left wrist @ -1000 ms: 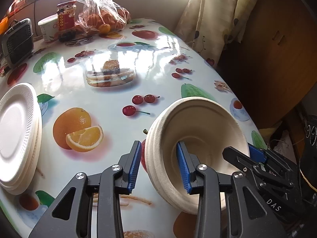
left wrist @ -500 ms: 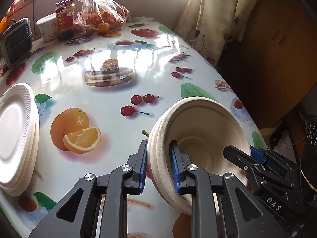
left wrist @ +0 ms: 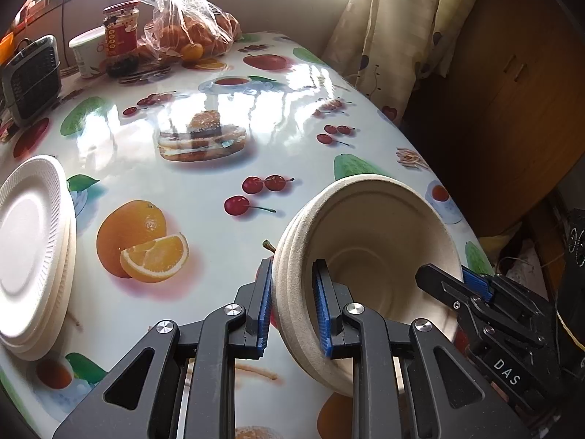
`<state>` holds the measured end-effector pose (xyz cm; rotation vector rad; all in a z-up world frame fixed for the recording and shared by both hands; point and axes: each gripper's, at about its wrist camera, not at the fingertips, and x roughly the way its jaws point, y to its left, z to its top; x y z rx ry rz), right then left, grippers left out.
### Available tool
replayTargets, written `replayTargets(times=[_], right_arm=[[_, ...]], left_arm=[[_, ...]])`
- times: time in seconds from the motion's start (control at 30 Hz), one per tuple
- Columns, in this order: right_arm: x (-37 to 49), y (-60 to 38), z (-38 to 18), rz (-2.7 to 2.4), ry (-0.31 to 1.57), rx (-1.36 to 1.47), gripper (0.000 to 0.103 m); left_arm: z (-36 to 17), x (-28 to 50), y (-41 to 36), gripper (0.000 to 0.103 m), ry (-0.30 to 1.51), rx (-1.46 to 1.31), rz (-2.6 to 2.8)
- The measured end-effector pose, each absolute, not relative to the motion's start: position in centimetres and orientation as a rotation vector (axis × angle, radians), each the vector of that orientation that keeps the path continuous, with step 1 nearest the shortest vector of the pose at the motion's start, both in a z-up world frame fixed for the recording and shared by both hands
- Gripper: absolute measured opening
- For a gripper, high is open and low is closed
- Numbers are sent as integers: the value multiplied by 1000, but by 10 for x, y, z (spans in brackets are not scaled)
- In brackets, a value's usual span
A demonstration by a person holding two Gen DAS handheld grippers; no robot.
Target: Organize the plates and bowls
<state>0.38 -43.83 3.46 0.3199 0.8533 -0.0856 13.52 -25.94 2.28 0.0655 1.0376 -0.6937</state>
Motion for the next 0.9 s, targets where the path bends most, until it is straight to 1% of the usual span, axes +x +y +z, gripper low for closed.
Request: replayTargets(times=[0.4,0.9], right_arm=[[8,-438,40,-79,851,314,20],[29,-423,50,-24,856,301,20]], left_arm=[[26,135,-256,22,1034,59,-687],[34,142,-232,22,1027,20,-637]])
